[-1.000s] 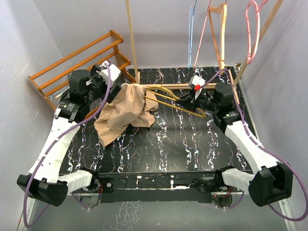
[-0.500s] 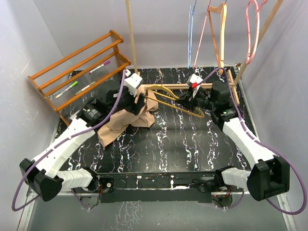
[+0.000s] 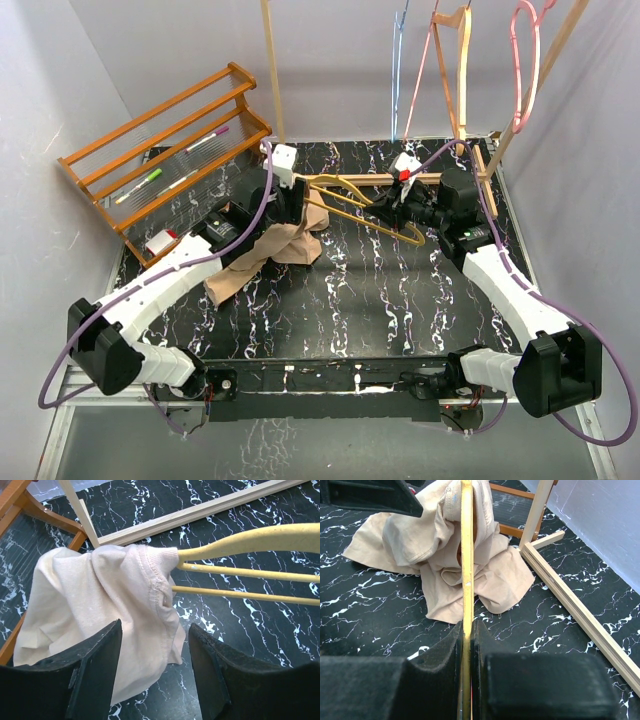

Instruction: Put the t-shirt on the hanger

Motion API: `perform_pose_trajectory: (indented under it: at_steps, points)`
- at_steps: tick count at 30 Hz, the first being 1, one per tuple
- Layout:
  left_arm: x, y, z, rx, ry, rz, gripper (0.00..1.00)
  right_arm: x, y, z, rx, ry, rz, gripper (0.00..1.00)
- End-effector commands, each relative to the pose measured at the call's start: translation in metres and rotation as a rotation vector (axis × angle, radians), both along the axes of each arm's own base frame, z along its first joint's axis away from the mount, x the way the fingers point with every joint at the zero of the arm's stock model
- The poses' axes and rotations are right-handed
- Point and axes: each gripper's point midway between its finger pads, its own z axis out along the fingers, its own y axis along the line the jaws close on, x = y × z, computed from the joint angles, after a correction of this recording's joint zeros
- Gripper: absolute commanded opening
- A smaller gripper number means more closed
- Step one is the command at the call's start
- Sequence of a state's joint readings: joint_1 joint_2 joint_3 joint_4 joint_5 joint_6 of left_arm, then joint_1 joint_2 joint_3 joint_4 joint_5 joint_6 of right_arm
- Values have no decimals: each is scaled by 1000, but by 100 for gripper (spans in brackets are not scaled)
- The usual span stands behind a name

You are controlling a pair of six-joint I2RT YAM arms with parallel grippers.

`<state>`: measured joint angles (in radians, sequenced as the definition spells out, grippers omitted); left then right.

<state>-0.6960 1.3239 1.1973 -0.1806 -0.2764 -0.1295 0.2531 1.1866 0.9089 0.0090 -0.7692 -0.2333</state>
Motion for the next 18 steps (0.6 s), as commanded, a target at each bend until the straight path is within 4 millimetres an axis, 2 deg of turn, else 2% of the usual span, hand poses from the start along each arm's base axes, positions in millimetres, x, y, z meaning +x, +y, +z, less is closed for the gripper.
perform_pose_trajectory:
  at_steps: [1, 7, 9, 14, 18]
  points:
    - [5, -9, 6, -69, -16, 41, 53, 9, 0, 46, 40, -135, -18, 8]
    - [6, -14, -4, -65, 8, 39, 48, 9, 0, 48, 47, -136, -15, 8]
    - [11, -17, -13, -48, 17, 43, 46, 8, 1, 49, 50, -137, -12, 8]
    - [19, -15, -16, -21, -15, 59, 31, 4, -1, 49, 50, -143, -14, 8]
    - [20, -12, -17, -6, -27, 66, 26, 2, -1, 50, 50, -146, -15, 8]
